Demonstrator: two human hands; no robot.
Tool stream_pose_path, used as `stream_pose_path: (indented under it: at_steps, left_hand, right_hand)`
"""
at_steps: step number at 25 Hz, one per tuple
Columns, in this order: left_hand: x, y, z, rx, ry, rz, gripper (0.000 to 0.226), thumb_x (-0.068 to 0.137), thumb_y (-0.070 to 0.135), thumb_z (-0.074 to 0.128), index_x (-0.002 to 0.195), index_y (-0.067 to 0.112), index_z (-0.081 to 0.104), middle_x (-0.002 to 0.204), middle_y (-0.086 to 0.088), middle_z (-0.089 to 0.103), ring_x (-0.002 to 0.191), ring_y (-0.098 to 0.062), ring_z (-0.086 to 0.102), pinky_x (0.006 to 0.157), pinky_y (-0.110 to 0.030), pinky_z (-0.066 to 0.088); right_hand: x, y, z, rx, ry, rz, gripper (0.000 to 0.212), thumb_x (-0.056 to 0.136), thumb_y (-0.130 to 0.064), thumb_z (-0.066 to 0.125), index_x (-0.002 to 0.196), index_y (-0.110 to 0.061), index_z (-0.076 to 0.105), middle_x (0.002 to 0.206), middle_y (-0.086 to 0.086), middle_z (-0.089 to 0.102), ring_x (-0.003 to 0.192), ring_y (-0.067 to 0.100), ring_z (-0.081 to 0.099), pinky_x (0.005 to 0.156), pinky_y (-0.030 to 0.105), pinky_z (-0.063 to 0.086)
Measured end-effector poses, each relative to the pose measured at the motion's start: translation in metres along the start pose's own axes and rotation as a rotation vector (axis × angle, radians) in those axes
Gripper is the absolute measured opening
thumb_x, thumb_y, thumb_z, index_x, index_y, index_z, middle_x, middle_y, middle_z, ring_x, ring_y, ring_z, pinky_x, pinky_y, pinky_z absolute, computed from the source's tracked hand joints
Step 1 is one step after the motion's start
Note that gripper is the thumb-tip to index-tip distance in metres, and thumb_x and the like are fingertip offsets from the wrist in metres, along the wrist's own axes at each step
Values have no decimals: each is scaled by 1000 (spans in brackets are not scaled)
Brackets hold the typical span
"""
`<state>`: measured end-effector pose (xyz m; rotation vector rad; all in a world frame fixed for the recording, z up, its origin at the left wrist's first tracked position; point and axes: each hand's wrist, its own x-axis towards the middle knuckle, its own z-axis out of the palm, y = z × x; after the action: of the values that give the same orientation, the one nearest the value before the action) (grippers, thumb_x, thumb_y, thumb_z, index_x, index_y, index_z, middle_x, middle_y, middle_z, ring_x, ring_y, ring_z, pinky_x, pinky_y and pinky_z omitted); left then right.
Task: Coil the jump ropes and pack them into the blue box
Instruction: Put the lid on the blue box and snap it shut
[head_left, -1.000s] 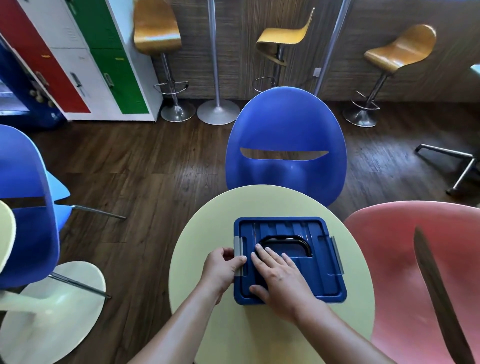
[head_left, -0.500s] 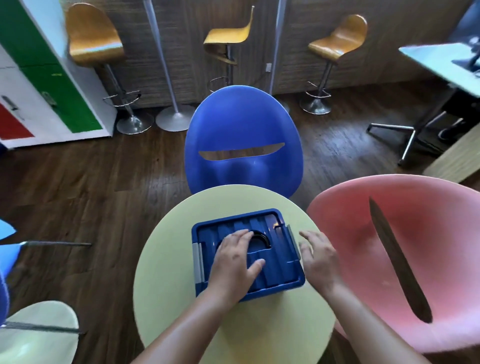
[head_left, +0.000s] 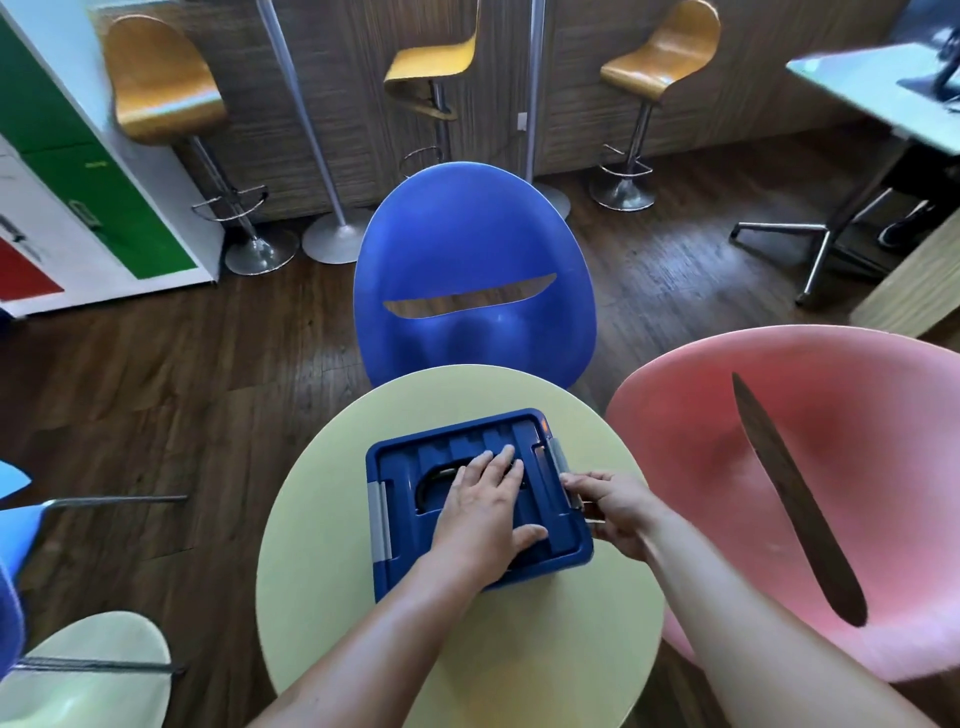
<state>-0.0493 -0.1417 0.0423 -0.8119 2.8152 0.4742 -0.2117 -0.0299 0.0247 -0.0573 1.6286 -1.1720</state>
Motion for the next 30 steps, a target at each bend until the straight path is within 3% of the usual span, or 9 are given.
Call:
stream_pose_path:
  at_steps: [3,5,8,12,14,16,18,21,30]
  left_hand:
    - [1,-3,1,-13,4,3,91,94,66,51,164,22,12,173,6,2,158,-19,-1,129,-41,4]
    - [1,-4,3,-38,9,13,90,95,65,52,164,22,13,173,7,3,158,-18,-1,129,-40,4]
    - [-6,-13,4,-168,21,46,81,97,56,56,163,26,20,172,12,3,158,-10,-5,129,-35,8]
    - [-32,-53,5,-193,217,-36,65,99,48,58,157,27,37,169,9,23,158,-14,10,129,-36,4]
    - [-49,-81,5,-263,367,-177,61,97,41,63,153,23,46,164,2,35,154,-19,25,127,-37,17]
    - [-67,-102,3,-426,425,-352,62,96,37,66,152,20,45,158,-2,42,145,-22,39,120,-38,33]
    - [-82,-115,4,-715,353,-488,67,97,38,66,156,20,39,152,-1,49,129,-21,55,107,-40,48]
    - [-92,-121,10,-1132,199,-493,68,97,33,68,157,27,35,145,0,57,116,-17,64,96,-42,59]
    - [-87,-151,4,-1081,207,-414,63,101,16,61,157,27,37,136,3,64,114,-8,63,90,-29,60]
  right_hand:
    - [2,-1,15,-118,83,-39,12,89,-11,75,98,-5,70,95,17,76,73,26,70,57,32,58]
    - [2,3,18,-116,141,-82,9,87,-11,77,91,-6,70,95,21,76,75,29,71,67,41,63]
    - [1,8,18,-266,232,-174,13,85,-20,80,90,-12,71,90,10,77,81,25,73,79,44,63]
    - [-16,13,25,-493,296,-327,38,91,-31,73,126,-22,64,101,-6,72,90,20,70,76,33,55]
    - [-25,19,29,-575,314,-418,49,94,-30,69,141,-24,55,111,-7,65,97,19,65,79,29,48]
    - [-29,29,34,-620,328,-471,55,94,-29,70,146,-22,51,125,-3,66,107,20,62,90,31,49]
    - [-30,39,39,-602,331,-457,66,93,-32,71,153,-21,43,144,-2,58,126,21,58,108,37,47]
    - [-31,47,47,-529,361,-424,74,92,-30,72,156,-21,37,155,-4,48,139,20,49,118,41,39]
    - [-26,42,76,-514,403,-420,76,92,-30,73,157,-20,35,157,-1,46,141,23,46,118,44,39]
